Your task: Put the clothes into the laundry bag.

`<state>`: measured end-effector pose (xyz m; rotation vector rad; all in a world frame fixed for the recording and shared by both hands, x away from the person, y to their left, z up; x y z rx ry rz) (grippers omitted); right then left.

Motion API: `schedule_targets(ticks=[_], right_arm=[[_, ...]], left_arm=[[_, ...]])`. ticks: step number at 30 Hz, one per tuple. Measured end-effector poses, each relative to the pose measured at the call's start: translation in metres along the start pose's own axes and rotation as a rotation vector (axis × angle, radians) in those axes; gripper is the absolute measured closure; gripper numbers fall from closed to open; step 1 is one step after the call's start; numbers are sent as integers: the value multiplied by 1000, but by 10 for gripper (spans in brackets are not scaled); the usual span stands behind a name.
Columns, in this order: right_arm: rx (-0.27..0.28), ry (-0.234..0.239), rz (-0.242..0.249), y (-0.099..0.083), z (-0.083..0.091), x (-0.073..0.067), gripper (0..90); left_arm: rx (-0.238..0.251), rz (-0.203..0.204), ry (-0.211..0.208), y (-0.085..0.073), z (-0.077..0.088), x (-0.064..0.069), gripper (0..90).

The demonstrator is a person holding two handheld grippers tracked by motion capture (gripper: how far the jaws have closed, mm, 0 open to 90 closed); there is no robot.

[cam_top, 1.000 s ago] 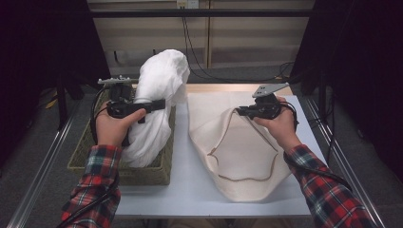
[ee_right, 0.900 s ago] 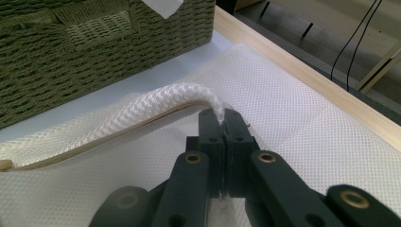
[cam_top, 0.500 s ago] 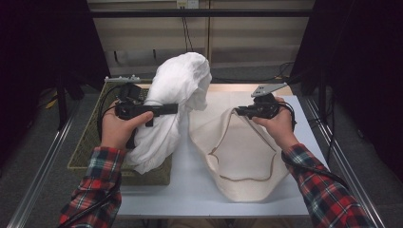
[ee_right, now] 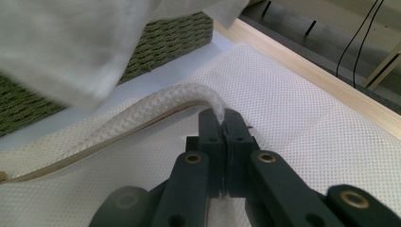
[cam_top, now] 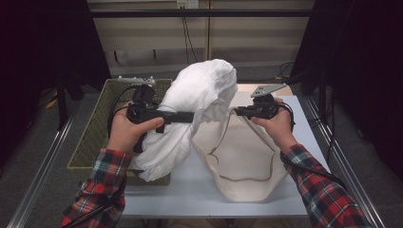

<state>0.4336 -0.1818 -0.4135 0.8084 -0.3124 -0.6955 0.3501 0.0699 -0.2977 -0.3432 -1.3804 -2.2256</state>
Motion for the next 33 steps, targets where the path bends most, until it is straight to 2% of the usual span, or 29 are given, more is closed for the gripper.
schedule_targets(ticks=[2, 6, 9, 13, 17, 21, 23, 26, 27, 28, 30, 31, 33], right_arm=[[2, -4, -10, 0, 0, 0, 886], [6, -1, -22, -1, 0, 2, 886], [13, 0, -27, 0, 0, 3, 885], [13, 3, -34, 1, -1, 4, 886], [13, -7, -41, 3, -1, 6, 885], [20, -5, -46, 5, -2, 7, 886], [20, -2, -42, 5, -3, 7, 885], [17, -5, -38, 4, -3, 6, 885], [20, -7, -38, 4, -2, 7, 886], [21, -14, -39, 5, -1, 8, 886], [23, -24, -46, 6, 2, 10, 886], [29, -24, -47, 8, 5, 12, 886], [34, -32, -47, 11, 8, 15, 886]], left_arm=[[-16, -18, -9, -1, -2, 3, 565], [-48, -48, -53, -5, -8, 10, 564], [-84, -87, -74, -10, -14, 14, 564], [-131, -97, -122, -16, -22, 19, 562], [-180, -103, -128, -22, -32, 20, 561], [-247, -145, -121, -30, -41, 20, 559], [-254, -139, -134, -32, -45, 20, 558], [-278, -134, -123, -36, -49, 19, 557], [-289, -126, -105, -37, -50, 17, 557], [-284, -120, -109, -38, -50, 16, 557], [-288, -123, -89, -38, -49, 15, 557], [-272, -116, -105, -38, -49, 15, 557], [-275, -128, -121, -39, -47, 18, 557]])
Point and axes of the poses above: each handheld gripper's, and its own axes: z roughly backward along the jaws, y roughly out of its top, x roughly to its right, the point moved 7 cm from there along -z, roughly forward along the jaws, and after that the axes turned 7 degrees about -x, right-handed, at the moved point
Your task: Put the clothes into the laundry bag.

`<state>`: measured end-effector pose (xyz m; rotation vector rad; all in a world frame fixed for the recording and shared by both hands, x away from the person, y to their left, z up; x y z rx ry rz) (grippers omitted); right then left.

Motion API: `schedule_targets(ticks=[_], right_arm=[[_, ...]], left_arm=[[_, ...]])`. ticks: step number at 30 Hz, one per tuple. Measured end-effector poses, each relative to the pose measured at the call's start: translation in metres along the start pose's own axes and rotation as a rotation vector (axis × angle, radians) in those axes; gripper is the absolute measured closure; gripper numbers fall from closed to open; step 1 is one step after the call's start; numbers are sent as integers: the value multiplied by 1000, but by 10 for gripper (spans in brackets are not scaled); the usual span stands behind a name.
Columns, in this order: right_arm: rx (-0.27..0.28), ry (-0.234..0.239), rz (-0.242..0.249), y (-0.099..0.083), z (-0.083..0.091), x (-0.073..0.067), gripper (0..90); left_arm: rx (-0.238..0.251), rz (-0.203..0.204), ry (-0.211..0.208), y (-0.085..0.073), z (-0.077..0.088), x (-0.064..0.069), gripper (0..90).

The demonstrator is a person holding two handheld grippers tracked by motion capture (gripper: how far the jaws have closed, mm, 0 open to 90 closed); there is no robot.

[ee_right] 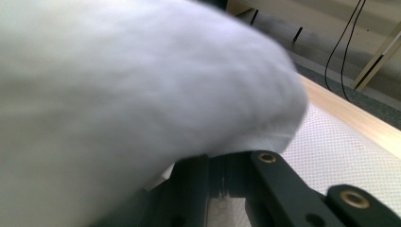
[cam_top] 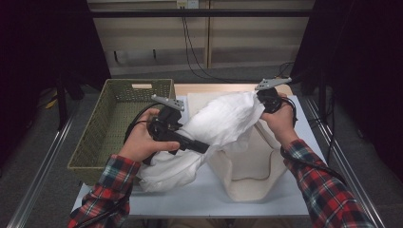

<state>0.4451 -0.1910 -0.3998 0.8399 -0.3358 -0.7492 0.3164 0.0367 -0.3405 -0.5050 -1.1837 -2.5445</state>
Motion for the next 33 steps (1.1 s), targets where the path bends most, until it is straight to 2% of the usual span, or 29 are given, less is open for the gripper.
schedule_targets(ticks=[1, 4, 6, 8, 11, 13, 16, 17, 19, 21, 22, 26, 30, 33], right_arm=[[5, 2, -1, 2, 1, 1, 885], [10, 4, 9, 5, 0, 2, 886], [10, 8, 6, 5, -2, 2, 885], [9, 3, 0, 5, -3, 2, 885], [18, 0, -7, 5, -1, 4, 885], [24, -11, -11, 4, 4, 6, 885], [28, -26, -13, 8, 11, 9, 885], [32, -28, -10, 9, 13, 9, 885], [36, -39, -3, 12, 15, 9, 885], [31, -37, 7, 14, 16, 7, 885], [32, -36, 10, 15, 16, 7, 885], [35, -25, 5, 14, 13, 6, 885], [44, -15, -6, 14, 9, 4, 885], [44, -13, 6, 17, 7, 2, 885]], left_arm=[[1, -10, -2, 1, -1, 3, 558], [-14, -63, -44, 2, -6, 14, 557], [-23, -63, -66, 1, -10, 18, 557], [-34, -53, -54, -1, -13, 15, 556], [-39, -33, -65, -7, -16, 10, 556], [-56, -28, -30, -11, -16, 6, 555], [-75, 9, 17, -16, -17, -1, 555], [-60, 20, 15, -16, -17, -2, 555], [-69, 19, 26, -17, -15, -6, 555], [-56, 8, 3, -17, -15, -3, 556], [-57, -19, -5, -16, -15, 0, 556], [-51, -38, -33, -14, -20, 9, 555], [-69, -79, -66, -11, -29, 19, 555], [-97, -86, -84, -11, -36, 22, 555]])
Point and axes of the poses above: each handheld gripper's, and its own axes: z roughly backward along the jaws, y roughly out of its top, x roughly to its right, the point moved 7 cm from there along -z, roughly forward along the jaws, and after that the axes turned 7 degrees about -x, right-handed, at the moved point
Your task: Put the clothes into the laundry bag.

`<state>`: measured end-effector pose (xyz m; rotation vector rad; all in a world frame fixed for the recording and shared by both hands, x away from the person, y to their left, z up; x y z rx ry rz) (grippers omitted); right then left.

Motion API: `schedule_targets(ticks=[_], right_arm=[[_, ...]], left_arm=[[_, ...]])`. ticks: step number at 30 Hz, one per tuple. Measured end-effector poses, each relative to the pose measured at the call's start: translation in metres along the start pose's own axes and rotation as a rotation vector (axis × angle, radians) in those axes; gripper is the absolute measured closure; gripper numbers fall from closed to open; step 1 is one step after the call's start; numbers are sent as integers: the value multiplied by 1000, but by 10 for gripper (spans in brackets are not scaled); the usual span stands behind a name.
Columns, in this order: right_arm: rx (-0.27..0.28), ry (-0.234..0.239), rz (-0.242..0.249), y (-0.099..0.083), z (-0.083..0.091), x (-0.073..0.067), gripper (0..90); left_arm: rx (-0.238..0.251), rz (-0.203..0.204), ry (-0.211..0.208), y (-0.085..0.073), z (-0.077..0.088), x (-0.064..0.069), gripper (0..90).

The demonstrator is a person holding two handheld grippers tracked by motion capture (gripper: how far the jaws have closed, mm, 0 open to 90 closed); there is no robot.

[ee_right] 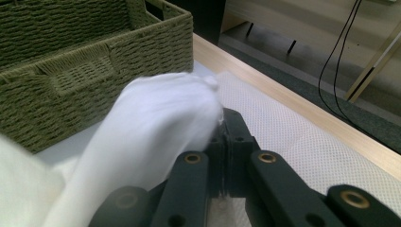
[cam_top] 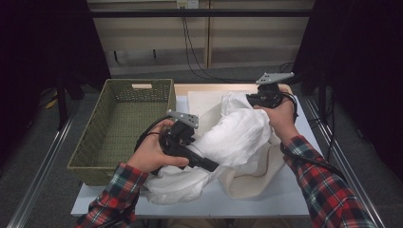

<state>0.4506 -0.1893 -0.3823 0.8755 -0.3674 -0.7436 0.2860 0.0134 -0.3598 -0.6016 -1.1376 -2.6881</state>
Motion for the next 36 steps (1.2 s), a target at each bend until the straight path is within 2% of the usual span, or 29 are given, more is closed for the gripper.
schedule_targets(ticks=[1, 3, 5, 6, 7, 8, 9, 10, 14, 15, 17, 18, 19, 20, 23, 25, 29, 30, 33, 36], right_arm=[[5, 1, -5, 1, 0, -1, 885], [9, 10, 1, 4, 0, -5, 885], [2, 3, 29, 6, 0, -9, 885], [-6, -6, 41, 6, 0, -10, 885], [-13, -11, 31, 6, 1, -10, 885], [-10, -10, 22, 5, 1, -9, 885], [-5, -5, 22, 5, 3, -9, 885], [-3, -8, 24, 5, 4, -9, 885], [7, -10, 30, 6, 10, -7, 885], [9, -12, 26, 7, 11, -7, 885], [14, -21, 24, 8, 15, -6, 885], [17, -22, 19, 9, 16, -5, 885], [17, -22, 21, 10, 18, -5, 885], [17, -24, 23, 10, 19, -5, 885], [16, -35, 29, 10, 22, -4, 885], [14, -34, 22, 9, 22, -3, 885], [10, -27, 17, 7, 17, -4, 885], [10, -22, 18, 7, 16, -4, 885], [7, -11, 19, 7, 11, -7, 885], [2, -3, 19, 7, 5, -10, 885]], left_arm=[[-5, 1, 0, 0, -3, -1, 555], [-21, 37, 20, 0, -7, -6, 554], [-47, 74, 58, -2, -9, -13, 554], [-39, 95, 70, -2, -10, -17, 554], [-22, 120, 91, -2, -10, -20, 554], [-27, 143, 127, -2, -8, -26, 554], [-9, 164, 134, -2, -7, -29, 554], [-1, 190, 160, -3, -5, -33, 555], [31, 237, 229, -2, 0, -46, 557], [20, 247, 255, -2, 2, -47, 557], [45, 266, 284, 0, 5, -52, 560], [57, 264, 293, 0, 7, -55, 560], [36, 264, 317, -1, 9, -57, 561], [44, 276, 323, -1, 10, -59, 561], [40, 263, 318, -1, 11, -58, 561], [21, 223, 304, 0, 8, -52, 562], [28, 187, 254, 4, 2, -41, 561], [12, 175, 252, 5, 3, -38, 561], [25, 142, 215, 11, 0, -28, 562], [22, 125, 205, 13, -1, -22, 561]])
Point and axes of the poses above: each handheld gripper's, and its own axes: z roughly backward along the jaws, y roughly out of its top, x roughly to its right, the point moved 7 cm from there along -z, roughly forward along the jaws, and after that the axes turned 7 degrees about -x, right-handed, at the moved point
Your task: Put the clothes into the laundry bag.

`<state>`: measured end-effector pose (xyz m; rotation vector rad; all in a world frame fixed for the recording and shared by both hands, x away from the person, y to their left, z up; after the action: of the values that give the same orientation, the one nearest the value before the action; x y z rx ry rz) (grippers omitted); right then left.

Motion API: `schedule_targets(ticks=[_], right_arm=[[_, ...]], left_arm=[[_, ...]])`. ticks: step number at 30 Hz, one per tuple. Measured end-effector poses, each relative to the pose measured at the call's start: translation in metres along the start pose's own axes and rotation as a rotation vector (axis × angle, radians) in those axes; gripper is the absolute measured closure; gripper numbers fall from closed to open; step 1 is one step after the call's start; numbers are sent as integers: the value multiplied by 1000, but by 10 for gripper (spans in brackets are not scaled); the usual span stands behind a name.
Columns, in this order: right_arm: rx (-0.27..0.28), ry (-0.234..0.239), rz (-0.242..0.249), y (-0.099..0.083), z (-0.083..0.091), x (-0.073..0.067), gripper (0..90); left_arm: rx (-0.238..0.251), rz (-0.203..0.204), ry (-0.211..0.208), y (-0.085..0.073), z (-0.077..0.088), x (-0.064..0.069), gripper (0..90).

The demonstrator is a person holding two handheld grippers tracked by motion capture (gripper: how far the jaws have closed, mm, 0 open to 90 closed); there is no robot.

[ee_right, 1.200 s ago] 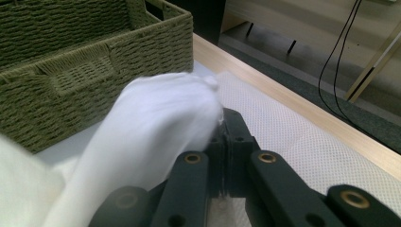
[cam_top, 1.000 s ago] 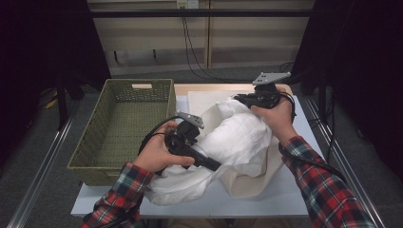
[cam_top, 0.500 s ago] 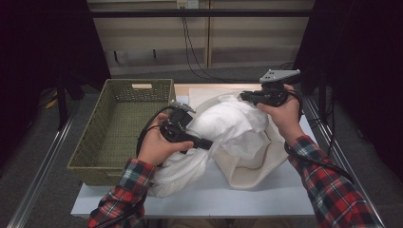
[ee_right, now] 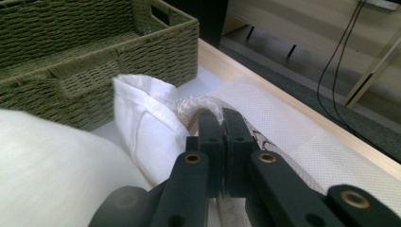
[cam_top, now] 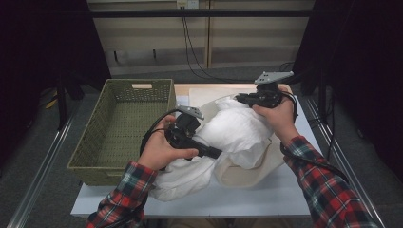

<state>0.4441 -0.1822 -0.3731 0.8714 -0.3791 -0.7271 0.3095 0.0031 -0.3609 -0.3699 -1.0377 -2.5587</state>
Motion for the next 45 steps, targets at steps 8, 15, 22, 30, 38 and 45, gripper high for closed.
schedule_targets(ticks=[8, 15, 22, 30, 38, 45], right_arm=[[-76, 56, 7, -11, -18, -11, 882], [-69, 75, 22, -8, -20, -17, 882], [-45, 67, 27, -5, -12, -18, 882], [-27, 66, 34, -1, -1, -14, 882], [-20, 64, 43, 1, 5, -12, 882], [-24, 67, 47, 4, 4, -17, 882]], left_arm=[[-4, -4, -31, -3, -10, 4, 561], [-41, -20, -47, -4, -18, 10, 561], [-57, 55, 8, -12, -27, -7, 560], [-77, 141, 144, -19, -23, -32, 561], [-65, 166, 196, -19, -19, -38, 562], [-88, 175, 197, -19, -26, -38, 562]])
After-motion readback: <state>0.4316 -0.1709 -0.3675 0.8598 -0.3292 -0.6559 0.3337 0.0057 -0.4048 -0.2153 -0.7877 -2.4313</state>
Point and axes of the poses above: each handheld gripper's, and its own axes: z roughly backward along the jaws, y roughly out of its top, x roughly to its right, the point moved 7 cm from there along -z, roughly forward along the jaws, and after that the axes turned 7 degrees about -x, right-handed, at the moved point
